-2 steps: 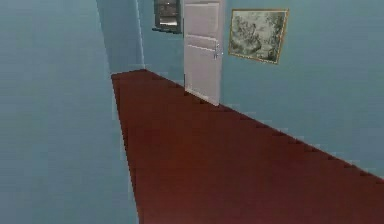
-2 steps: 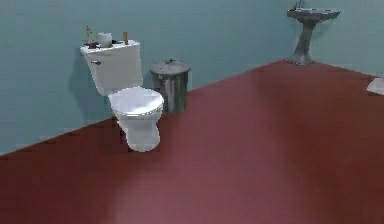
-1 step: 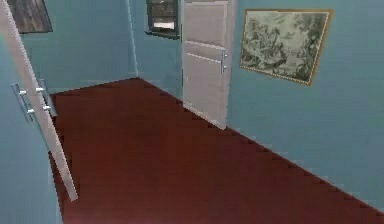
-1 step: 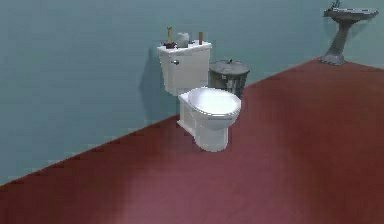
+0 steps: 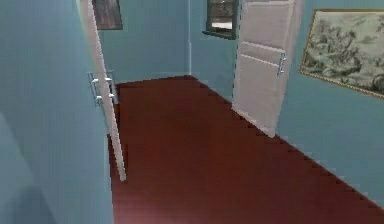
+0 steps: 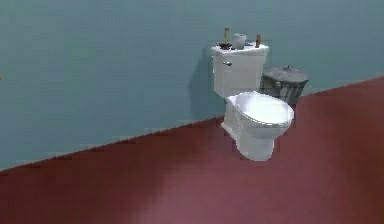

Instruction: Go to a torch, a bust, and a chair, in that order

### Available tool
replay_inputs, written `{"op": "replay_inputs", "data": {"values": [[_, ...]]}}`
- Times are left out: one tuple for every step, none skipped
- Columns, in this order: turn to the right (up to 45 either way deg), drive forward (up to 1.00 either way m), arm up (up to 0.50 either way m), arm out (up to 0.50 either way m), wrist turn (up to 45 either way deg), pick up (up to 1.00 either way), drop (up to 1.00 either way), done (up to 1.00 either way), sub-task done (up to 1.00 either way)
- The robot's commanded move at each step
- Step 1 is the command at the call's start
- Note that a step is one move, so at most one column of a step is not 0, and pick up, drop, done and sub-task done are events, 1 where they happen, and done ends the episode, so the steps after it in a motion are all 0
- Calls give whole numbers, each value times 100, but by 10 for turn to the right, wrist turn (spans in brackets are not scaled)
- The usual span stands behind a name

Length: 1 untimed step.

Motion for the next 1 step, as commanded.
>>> {"op": "replay_inputs", "data": {"values": [[0, 100, 0, 0, 0, 0, 0, 0, 0]]}}
